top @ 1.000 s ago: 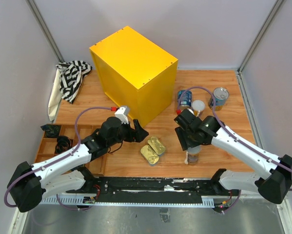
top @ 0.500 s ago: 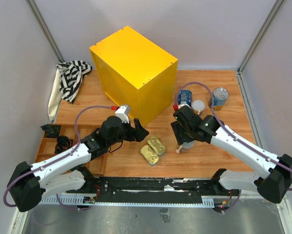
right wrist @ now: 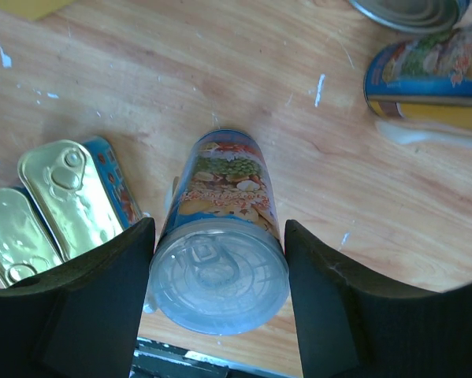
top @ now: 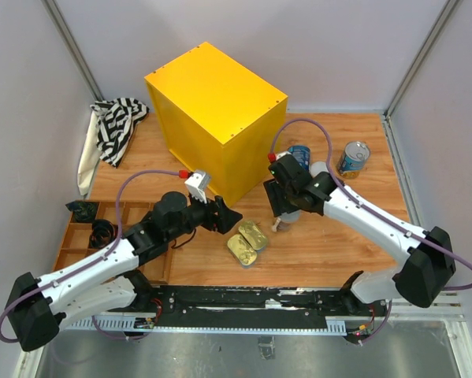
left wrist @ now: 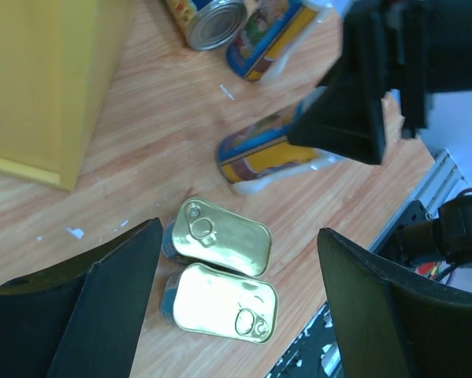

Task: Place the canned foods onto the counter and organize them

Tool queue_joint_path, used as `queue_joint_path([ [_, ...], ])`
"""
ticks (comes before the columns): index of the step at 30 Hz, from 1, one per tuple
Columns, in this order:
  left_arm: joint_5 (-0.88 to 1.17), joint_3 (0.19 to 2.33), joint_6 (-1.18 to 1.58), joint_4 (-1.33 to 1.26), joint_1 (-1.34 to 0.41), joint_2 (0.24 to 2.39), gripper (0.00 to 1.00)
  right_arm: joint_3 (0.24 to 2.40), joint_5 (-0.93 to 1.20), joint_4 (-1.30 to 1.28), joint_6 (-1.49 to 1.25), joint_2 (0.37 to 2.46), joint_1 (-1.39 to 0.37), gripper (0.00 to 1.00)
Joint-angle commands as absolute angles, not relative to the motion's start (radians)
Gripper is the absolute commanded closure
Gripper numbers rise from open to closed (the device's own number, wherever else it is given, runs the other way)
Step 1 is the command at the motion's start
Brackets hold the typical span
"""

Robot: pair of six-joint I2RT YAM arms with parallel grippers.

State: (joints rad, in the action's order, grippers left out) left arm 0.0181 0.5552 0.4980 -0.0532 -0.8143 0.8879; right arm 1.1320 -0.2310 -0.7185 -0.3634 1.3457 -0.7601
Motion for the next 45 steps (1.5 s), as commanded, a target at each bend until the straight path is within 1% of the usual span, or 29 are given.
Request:
queue_joint_path([
  [1,0.033,0.517,0.387,-0.155,-0.87,0.866,0.16,1.219,-0.215,-0.644,-0.352,1.377,-0.739,0.63],
  [8,-0.063,0.511,0.272,-0.254,-1.005,0.932,0.16,1.251,-0.186,-0.64,-0.362,1.443,-0.736,0.58],
  [14,-0.153,0.506,0.203,-0.36,-1.085,1.021,0.15,1.262,-0.159,-0.641,-0.366,1.463,-0.732,0.49],
  [18,-0.184,0.508,0.169,-0.417,-1.112,1.074,0.13,1.274,-0.146,-0.645,-0.366,1.466,-0.731,0.38],
  [20,-0.193,0.513,0.155,-0.44,-1.118,1.098,0.13,1.288,-0.144,-0.651,-0.362,1.464,-0.732,0.24],
  [22,-0.195,0.518,0.142,-0.462,-1.122,1.122,0.12,1.297,-0.149,-0.66,-0.357,1.46,-0.731,0.15],
  [24,-0.194,0.528,0.131,-0.479,-1.123,1.148,0.11,1.299,-0.153,-0.664,-0.356,1.453,-0.732,0.13],
  [33,-0.19,0.603,0.084,-0.542,-1.135,1.271,0.1,1.296,-0.208,-0.689,-0.365,1.358,-0.729,0.14],
  [35,-0.193,0.628,0.08,-0.555,-1.139,1.309,0.01,1.292,-0.226,-0.697,-0.368,1.324,-0.724,0.14],
  [36,-0.196,0.638,0.078,-0.56,-1.139,1.327,0.01,1.29,-0.234,-0.699,-0.37,1.309,-0.722,0.14],
  [45,-0.261,0.75,0.069,-0.606,-1.141,1.497,0.01,1.238,-0.278,-0.708,-0.371,1.163,-0.674,0.15],
])
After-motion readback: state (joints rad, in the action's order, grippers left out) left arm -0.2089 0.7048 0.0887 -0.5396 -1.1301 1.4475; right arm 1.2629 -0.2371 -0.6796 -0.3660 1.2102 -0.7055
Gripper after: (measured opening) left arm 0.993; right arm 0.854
